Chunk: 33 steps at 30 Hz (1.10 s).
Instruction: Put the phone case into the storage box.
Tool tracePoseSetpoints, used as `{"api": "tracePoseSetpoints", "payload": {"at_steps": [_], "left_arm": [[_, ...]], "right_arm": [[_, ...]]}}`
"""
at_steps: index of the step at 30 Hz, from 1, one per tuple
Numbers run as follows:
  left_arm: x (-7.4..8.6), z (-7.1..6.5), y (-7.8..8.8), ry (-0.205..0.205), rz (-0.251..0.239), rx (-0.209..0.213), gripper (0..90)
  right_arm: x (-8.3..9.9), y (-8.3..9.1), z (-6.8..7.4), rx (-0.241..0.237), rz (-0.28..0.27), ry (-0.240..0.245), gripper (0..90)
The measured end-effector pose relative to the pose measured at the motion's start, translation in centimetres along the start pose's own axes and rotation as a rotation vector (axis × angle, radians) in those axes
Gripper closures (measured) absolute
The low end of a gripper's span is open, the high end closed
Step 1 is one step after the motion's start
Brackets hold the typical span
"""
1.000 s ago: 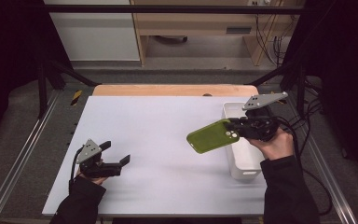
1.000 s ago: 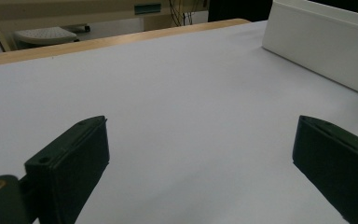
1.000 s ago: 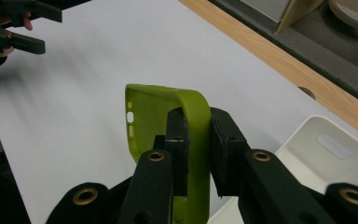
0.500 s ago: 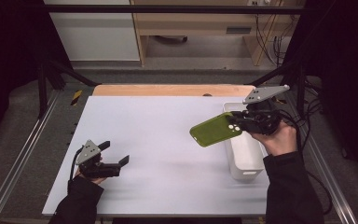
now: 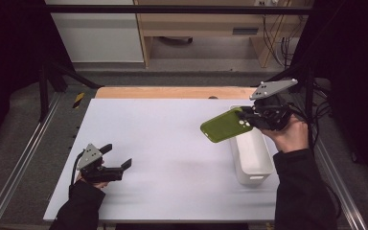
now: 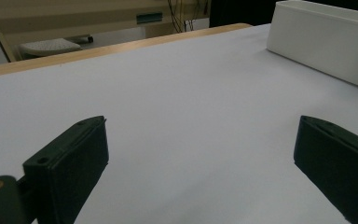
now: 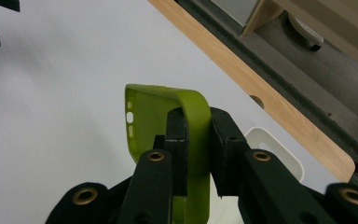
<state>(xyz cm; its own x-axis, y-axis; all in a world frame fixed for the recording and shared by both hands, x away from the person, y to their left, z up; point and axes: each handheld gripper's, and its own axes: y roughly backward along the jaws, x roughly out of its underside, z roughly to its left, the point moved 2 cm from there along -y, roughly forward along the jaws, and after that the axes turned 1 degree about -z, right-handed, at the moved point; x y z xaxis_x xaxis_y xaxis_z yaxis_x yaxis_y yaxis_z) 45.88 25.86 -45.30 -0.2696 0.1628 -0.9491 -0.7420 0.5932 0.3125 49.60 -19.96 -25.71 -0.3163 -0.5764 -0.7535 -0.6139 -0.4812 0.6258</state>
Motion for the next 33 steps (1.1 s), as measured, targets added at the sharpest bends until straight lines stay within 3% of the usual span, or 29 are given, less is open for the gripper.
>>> {"api": "tracePoseSetpoints", "payload": {"at_steps": [14,33], "left_arm": [[0.1,0.1,-0.1,-0.006,0.007,0.007,2.7],[0.3,0.1,-0.1,-0.009,0.017,0.008,2.7]], "right_arm": [[-0.9,0.7,-1.6,0.078,0.014,0.057,79.2],[-0.5,1.0,-4.0,0.171,0.04,0.083,79.0]]}}
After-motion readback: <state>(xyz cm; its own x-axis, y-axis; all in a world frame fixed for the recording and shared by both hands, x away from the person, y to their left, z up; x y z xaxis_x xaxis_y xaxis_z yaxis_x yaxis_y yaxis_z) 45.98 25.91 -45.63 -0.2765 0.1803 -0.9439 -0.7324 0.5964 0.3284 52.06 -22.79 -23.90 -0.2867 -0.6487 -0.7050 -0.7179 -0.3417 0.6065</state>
